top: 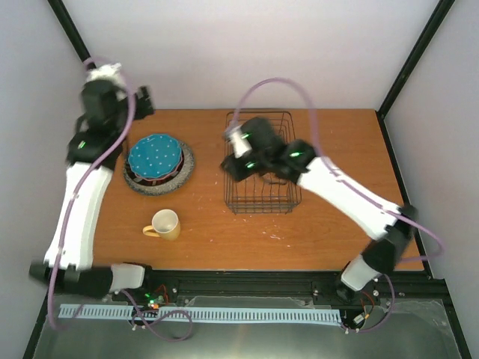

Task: Load the mixed dishes into the dish rack

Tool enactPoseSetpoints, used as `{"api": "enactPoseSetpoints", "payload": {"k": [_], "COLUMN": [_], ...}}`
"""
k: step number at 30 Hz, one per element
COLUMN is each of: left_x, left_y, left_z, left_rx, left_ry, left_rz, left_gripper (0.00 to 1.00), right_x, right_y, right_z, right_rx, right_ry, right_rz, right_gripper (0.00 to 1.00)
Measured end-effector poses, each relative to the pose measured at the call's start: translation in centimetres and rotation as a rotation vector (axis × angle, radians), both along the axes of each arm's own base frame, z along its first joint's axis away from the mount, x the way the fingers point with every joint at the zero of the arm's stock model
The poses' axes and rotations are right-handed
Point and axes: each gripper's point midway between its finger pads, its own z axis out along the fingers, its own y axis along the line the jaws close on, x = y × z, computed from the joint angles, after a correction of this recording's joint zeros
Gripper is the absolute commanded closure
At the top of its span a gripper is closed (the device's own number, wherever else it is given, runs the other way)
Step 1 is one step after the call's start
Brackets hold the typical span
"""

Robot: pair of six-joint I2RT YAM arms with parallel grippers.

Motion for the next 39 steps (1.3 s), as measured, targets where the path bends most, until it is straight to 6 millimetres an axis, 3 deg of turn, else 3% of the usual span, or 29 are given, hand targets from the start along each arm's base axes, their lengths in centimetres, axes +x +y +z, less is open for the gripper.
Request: {"api": "enactPoseSetpoints", "payload": {"k": [1,3,5,7,10,12,18,24,26,32,39], "left_x": [-2.1,-6.0,-9.4,-11.4,-13.0,-13.4,-14.3,-15.8,-16.2,-16.8,-17.2], "left_y": [3.6,6.9,7.6,7.7,7.9,8.0,8.5,9.0,9.1,9.3,9.4], "left_z": [-0.5,-0.7,-0.1,0.9,1.0,-0.4,-4.8,-4.3,-4.4,-5.6,-5.9], "left_rx": [-0.044,-0.108,-0.149,-0.171,-0.194,-0.203,-0.206,-0.217,-0.222,-0.223,-0.221], "left_ry": [-0.004,-0.028,-0.059,-0.092,-0.104,-0.077,0.028,-0.001,-0.008,0.008,0.010], "left_rz": [0.073,0.139,0.147,0.146,0.158,0.170,0.214,0.236,0.243,0.258,0.262], "left_gripper": [0.00,0.00,0.00,0.00,0.00,0.00,0.00,0.00,0.00,0.00,0.00], "right_x": [-1.7,-4.1,-6.3,-8.5,-10.8,-11.9,-13.3,-12.7,-12.5,-12.1,-10.7], "right_y": [3.2,7.0,9.5,10.9,12.7,13.8,16.5,17.6,17.9,18.9,20.2], "right_z": [-1.8,-6.0,-11.1,-15.7,-18.7,-18.6,-15.0,-14.9,-15.9,-19.4,-17.7], "right_rx": [-0.023,-0.089,-0.182,-0.285,-0.356,-0.352,-0.251,-0.245,-0.265,-0.334,-0.294], "right_ry": [0.046,0.146,0.258,0.357,0.433,0.451,0.440,0.438,0.443,0.461,0.407], "right_rz": [0.082,0.187,0.254,0.302,0.358,0.387,0.435,0.416,0.400,0.340,0.288], "right_gripper": [0.76,0.74,0.73,0.72,0.72,0.72,0.70,0.60,0.55,0.55,0.55]}}
